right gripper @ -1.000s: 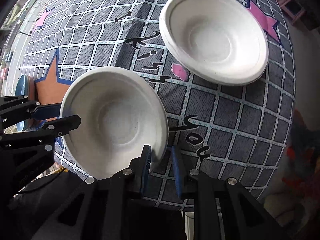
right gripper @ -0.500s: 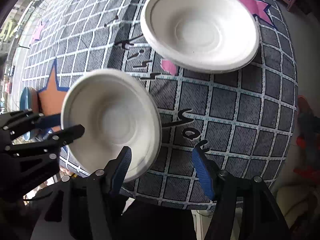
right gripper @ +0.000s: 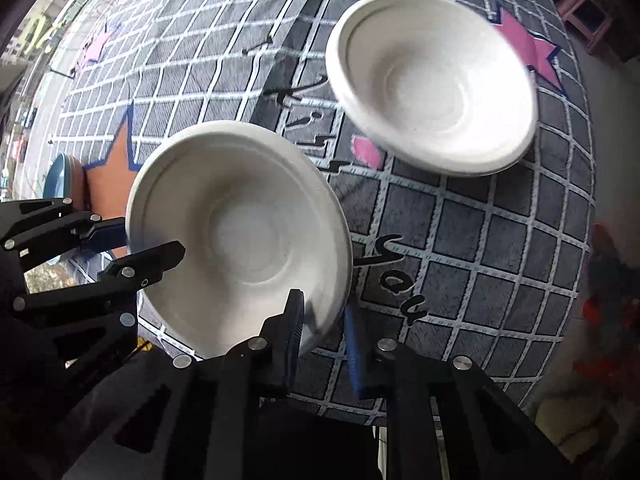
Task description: Organize plates and bowls
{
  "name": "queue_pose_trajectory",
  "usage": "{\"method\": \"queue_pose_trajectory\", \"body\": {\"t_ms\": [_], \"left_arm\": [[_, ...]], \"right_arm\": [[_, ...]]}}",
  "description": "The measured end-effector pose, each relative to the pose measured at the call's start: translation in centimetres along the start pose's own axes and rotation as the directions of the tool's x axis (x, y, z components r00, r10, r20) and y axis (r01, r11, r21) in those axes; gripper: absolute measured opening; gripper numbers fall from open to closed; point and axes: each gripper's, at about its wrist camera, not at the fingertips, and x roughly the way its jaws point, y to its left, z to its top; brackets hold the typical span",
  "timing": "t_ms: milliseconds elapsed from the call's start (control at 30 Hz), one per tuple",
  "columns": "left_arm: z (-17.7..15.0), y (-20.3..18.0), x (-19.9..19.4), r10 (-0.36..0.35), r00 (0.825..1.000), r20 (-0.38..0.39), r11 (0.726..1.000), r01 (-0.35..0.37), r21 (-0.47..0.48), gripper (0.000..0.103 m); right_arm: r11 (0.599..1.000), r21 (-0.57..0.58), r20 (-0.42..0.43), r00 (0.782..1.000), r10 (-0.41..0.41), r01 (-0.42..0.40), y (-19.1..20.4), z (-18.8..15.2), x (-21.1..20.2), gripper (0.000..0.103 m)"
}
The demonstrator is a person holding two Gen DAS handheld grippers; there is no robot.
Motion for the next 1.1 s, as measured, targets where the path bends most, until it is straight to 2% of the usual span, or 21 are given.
{"method": "queue_pose_trajectory", "body": {"t_ms": [133,367,533,900,1100], "left_arm": [[0.3,-0.5,-1.7,0.015,0.999,0.036,1.0,-0.015,0.008,0.026],[2.7,-0.7,-4.7,0.036,0.997,0.075,0.998,-0.039,0.041,0.026],[4.0,-1.4,-6.1,0.039,0.995,0.088,0.998,-0.044,0.053,0.026],[5.3,-1.7,-5.7,0.033,0.992,0.121,0.997,-0.041,0.065,0.026],[7.8,-1.7,-6.5,0.03,0.99,0.139,0.998,-0.036,0.043,0.026]], "right_arm": [[1.0,0.019,0.039,0.999,0.011,-0.012,-1.6,-0.3,-1.9,0.021],[0.999,0.05,0.076,0.997,0.006,-0.01,-4.1,-0.2,-4.7,0.021],[0.997,0.073,0.102,0.995,0.001,-0.008,-4.4,-0.8,-7.5,0.021],[0.994,0.114,0.141,0.99,-0.009,-0.007,-6.5,-0.2,-10.2,0.021],[0.988,0.155,0.162,0.987,-0.002,-0.023,-8.2,1.2,-10.9,0.021]]}}
